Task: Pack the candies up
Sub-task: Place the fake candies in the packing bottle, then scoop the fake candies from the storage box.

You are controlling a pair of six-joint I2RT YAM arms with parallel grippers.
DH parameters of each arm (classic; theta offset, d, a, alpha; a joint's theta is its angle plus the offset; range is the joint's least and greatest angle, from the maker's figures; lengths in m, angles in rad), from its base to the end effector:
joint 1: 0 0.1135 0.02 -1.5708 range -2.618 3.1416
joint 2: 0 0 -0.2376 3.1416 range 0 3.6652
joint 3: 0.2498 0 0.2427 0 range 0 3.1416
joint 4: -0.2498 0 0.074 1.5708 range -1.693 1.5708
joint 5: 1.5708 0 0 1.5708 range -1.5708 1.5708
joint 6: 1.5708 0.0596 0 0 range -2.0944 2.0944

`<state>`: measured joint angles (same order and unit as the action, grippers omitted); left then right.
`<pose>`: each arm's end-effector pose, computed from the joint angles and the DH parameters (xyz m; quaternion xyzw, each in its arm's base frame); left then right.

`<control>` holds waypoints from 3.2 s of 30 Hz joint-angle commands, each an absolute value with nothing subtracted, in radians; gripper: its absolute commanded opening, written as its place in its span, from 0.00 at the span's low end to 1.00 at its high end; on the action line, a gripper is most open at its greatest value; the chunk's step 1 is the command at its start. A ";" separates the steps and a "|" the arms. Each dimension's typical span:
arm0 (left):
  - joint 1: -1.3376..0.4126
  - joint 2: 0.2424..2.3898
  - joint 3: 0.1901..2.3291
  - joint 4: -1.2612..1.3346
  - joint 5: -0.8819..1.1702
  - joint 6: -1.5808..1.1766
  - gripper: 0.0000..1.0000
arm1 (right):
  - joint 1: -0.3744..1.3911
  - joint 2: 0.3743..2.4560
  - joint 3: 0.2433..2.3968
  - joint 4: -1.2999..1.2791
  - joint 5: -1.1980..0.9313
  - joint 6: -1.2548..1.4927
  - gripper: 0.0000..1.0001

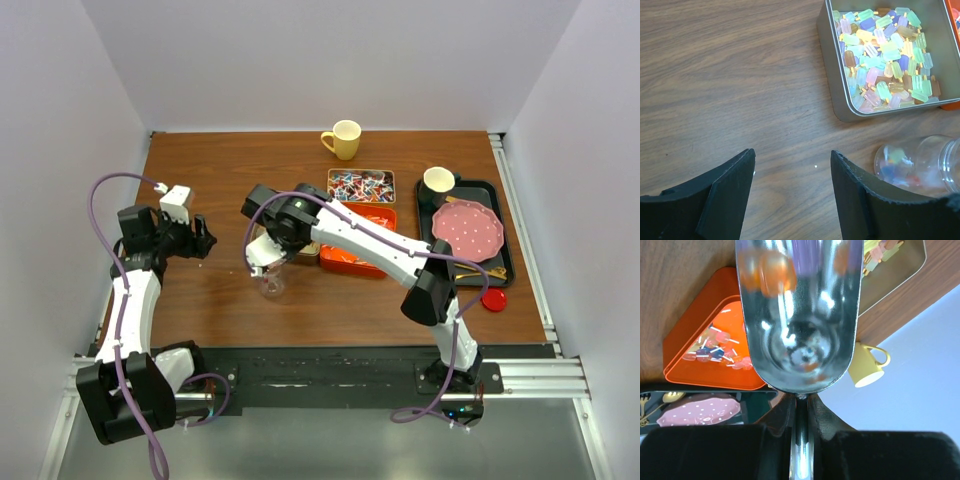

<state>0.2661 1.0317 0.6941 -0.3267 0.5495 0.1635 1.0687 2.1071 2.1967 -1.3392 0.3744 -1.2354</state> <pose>0.2379 0.0326 0.2192 0.0743 0.8703 -0.1485 0.4638 0.2170 0.3499 0.2757 -0.8740 0.4216 -0.1962 0.1413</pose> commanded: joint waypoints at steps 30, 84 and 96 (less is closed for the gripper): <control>0.124 1.132 0.836 -0.367 1.287 0.155 0.00 | 0.976 2.112 2.367 -1.454 0.089 -0.943 0.00; 0.120 1.233 0.793 -0.167 1.042 0.026 0.87 | 0.603 2.124 1.815 -1.088 0.845 -1.348 0.00; 0.120 1.224 0.781 -0.167 1.040 0.026 0.87 | 0.716 2.125 1.802 -1.129 0.697 -1.307 0.00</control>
